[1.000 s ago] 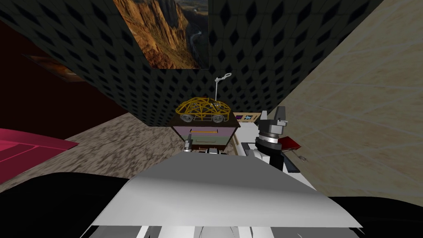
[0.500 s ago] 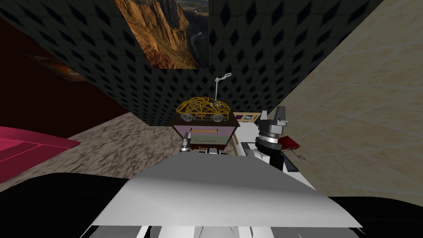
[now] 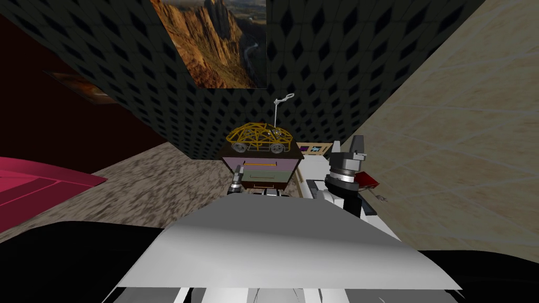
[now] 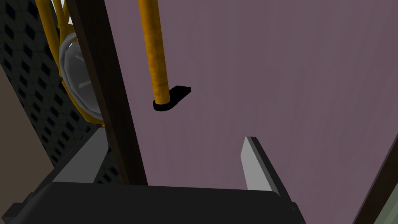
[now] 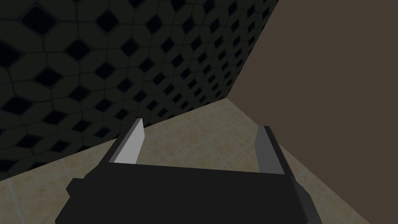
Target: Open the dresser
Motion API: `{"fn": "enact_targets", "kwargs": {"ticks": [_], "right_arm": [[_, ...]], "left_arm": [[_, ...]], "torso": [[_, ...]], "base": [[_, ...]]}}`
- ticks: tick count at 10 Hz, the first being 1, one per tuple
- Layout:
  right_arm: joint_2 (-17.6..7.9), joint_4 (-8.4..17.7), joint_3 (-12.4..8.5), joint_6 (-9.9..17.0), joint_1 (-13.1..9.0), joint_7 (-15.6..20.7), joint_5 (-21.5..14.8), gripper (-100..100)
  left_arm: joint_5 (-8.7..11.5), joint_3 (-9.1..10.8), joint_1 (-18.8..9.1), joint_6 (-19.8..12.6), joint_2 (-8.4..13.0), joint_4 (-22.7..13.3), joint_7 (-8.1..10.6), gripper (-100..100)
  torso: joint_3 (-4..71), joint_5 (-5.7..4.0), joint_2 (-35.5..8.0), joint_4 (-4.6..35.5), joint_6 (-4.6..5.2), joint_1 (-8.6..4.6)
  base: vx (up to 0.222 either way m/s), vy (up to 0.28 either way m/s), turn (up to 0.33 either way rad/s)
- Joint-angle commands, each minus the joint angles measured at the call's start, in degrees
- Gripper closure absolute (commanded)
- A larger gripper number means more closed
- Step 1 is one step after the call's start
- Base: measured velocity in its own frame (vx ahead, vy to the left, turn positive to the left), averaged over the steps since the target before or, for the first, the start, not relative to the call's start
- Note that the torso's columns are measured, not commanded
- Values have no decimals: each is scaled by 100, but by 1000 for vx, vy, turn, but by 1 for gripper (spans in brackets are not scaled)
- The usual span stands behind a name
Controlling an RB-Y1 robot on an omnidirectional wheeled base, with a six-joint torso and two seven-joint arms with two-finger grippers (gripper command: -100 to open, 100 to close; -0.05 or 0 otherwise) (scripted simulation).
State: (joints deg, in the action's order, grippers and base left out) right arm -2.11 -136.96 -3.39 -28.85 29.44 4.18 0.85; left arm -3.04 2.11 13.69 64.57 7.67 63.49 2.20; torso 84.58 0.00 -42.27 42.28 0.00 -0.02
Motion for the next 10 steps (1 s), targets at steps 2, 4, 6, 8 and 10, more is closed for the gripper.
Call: {"fn": "enact_targets", "kwargs": {"ticks": [2, 4, 6, 8, 10], "right_arm": [[0, 0, 0, 0, 0, 0, 0, 0], [0, 0, 0, 0, 0, 0, 0, 0], [0, 0, 0, 0, 0, 0, 0, 0], [0, 0, 0, 0, 0, 0, 0, 0], [0, 0, 0, 0, 0, 0, 0, 0]], "left_arm": [[13, -15, -148, -441, 3, 141, 16, -100], [20, -22, -220, -656, -16, 216, 25, -100], [26, -28, -285, -849, -39, 286, 33, -100], [31, -34, -344, -1027, -56, 350, 40, -100], [39, -43, -432, -1291, -55, 437, 51, -100]], "torso": [[-2, 1, -2, 1, 0, 3], [-1, 0, -2, 1, 0, 2], [0, 1, 0, 0, 0, 4], [1, 0, 1, 0, 0, 1], [-3, 1, -5, 1, 0, 3]], "base": [[-47, -10, 13], [-43, -12, 12], [-40, -10, 10], [-35, -15, 10], [-48, -11, 16]]}}
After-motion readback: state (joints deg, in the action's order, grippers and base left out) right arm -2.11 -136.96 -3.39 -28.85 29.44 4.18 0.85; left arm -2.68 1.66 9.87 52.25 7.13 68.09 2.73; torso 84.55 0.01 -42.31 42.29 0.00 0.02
